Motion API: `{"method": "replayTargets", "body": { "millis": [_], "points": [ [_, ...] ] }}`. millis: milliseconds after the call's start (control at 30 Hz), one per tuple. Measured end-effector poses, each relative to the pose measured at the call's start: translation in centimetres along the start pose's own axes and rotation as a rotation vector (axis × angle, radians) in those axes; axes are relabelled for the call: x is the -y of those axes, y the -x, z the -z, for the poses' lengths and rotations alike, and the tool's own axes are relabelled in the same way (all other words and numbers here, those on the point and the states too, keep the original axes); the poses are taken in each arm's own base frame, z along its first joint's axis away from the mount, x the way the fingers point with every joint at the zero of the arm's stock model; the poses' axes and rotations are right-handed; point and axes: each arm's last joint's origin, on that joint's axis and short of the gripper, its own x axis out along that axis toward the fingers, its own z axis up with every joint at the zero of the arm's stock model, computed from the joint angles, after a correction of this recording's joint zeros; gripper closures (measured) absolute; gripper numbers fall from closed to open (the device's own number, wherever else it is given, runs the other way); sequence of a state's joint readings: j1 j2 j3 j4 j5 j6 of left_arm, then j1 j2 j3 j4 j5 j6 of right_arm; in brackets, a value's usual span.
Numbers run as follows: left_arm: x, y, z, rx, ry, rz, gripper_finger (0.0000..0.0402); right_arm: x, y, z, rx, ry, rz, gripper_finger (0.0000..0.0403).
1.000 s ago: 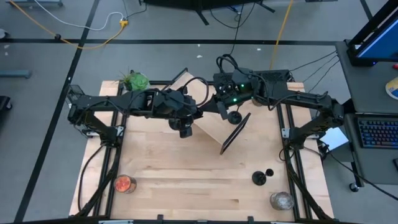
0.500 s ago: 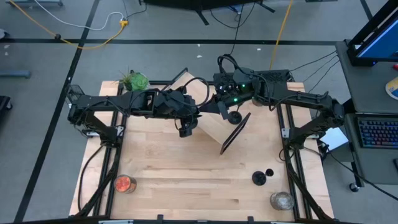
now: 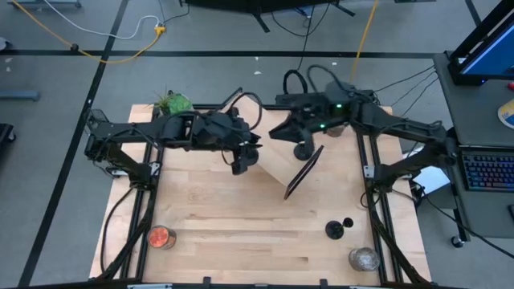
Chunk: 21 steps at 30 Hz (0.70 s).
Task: Pick & Place candle stick holders
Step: Put the top black candle holder on the shelf
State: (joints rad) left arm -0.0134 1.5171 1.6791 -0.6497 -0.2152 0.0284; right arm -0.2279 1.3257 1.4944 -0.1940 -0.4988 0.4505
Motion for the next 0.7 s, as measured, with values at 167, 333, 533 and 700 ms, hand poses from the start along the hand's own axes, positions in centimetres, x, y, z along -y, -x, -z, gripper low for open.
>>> {"method": "replayTargets", "body": {
  "millis": [167, 333, 533, 700],
  "points": [
    [0.1, 0.1, -0.7, 0.072, 0.056, 0.029, 0.0304, -1.8, 2.5, -0.5, 0.027, 0.118, -0.008, 0.0349],
    [0.2, -0.4, -1.5, 0.156, 0.096, 0.041, 0.0304, -2.8, 4.5, -0.6, 0.041, 0.153, 0.052, 0.0349],
    [0.7, -2.6, -1.8, 0.203, 0.135, 0.056, 0.0305, -3.7, 6.5, -0.2, 0.018, 0.204, 0.105, 0.0349],
    [1.2, -4.9, -1.5, 0.206, 0.169, 0.069, 0.0305, -4.0, 7.8, 0.8, 0.022, 0.229, 0.104, 0.0349]
  ]
}}
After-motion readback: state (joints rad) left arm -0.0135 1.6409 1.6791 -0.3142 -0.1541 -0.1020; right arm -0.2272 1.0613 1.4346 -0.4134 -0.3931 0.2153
